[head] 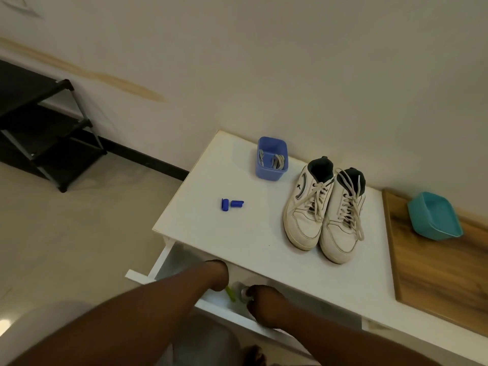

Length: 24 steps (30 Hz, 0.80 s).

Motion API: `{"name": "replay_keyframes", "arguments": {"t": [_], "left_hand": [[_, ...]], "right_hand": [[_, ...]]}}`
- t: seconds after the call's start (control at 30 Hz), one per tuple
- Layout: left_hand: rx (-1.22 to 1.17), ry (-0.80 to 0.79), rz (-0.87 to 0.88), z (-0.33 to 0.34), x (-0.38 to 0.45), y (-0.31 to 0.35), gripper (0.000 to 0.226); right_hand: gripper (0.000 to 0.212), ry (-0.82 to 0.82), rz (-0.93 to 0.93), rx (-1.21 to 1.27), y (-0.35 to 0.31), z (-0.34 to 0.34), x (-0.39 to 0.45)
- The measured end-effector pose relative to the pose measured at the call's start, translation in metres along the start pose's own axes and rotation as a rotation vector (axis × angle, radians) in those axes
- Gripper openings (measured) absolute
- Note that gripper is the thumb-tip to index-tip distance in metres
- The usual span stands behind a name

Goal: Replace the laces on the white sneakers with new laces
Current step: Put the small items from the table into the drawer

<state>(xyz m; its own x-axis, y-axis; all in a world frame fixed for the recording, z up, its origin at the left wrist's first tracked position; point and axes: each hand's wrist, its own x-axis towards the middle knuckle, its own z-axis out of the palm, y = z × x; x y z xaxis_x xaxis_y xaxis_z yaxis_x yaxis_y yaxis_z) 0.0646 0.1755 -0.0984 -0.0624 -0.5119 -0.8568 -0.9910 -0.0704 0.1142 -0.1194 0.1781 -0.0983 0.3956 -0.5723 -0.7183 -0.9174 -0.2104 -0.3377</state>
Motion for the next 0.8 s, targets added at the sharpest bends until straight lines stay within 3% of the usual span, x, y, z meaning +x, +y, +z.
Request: {"name": "replay_keyframes", "arguments": {"t": [0.17,0.23,0.27,0.3,0.37,0.4,0.43,0.5,0.57,0.67,0.8], "left_hand": [[0.047,-0.018,0.110,-0.037,-0.079,0.003,0.031],[-0.081,-0.067,0.106,-0.066,-0.104,-0.008,0.031],[-0.176,-0.004,0.078,-0.080,-0.104,-0.016,0.032],[-0.236,0.143,0.048,-0.094,-0.101,-0.023,0.033],[-0.287,0.631,-0.053,-0.111,-0.085,-0.036,0.031],[-0.338,0.865,-0.087,-0.113,-0.072,-0.041,0.034],[-0.389,1.000,-0.082,-0.111,-0.059,-0.044,0.043],[-0.429,0.962,-0.028,-0.102,-0.034,-0.047,0.059],[-0.474,0.901,0.013,-0.092,-0.014,-0.048,0.048],[-0.534,0.960,0.024,-0.086,-0.001,-0.054,0.033],[-0.393,0.839,0.049,-0.076,-0.025,-0.047,0.030]], "right_hand": [[0.034,0.116,-0.342,-0.016,-0.045,-0.060,-0.061],[0.024,0.304,-0.416,-0.010,-0.057,-0.083,-0.061],[0.020,0.438,-0.429,-0.001,-0.062,-0.093,-0.053],[0.018,0.564,-0.424,0.012,-0.066,-0.102,-0.042],[0.028,0.712,-0.392,-0.001,-0.072,-0.114,-0.014],[0.039,0.709,-0.361,-0.048,-0.076,-0.118,0.001],[0.050,0.662,-0.325,-0.102,-0.079,-0.119,0.014],[0.061,0.558,-0.307,-0.144,-0.085,-0.118,0.034],[0.058,0.549,-0.361,-0.184,-0.084,-0.112,0.047],[0.040,0.628,-0.409,-0.203,-0.078,-0.105,0.054],[0.017,0.625,-0.421,-0.232,-0.071,-0.091,0.031]]}}
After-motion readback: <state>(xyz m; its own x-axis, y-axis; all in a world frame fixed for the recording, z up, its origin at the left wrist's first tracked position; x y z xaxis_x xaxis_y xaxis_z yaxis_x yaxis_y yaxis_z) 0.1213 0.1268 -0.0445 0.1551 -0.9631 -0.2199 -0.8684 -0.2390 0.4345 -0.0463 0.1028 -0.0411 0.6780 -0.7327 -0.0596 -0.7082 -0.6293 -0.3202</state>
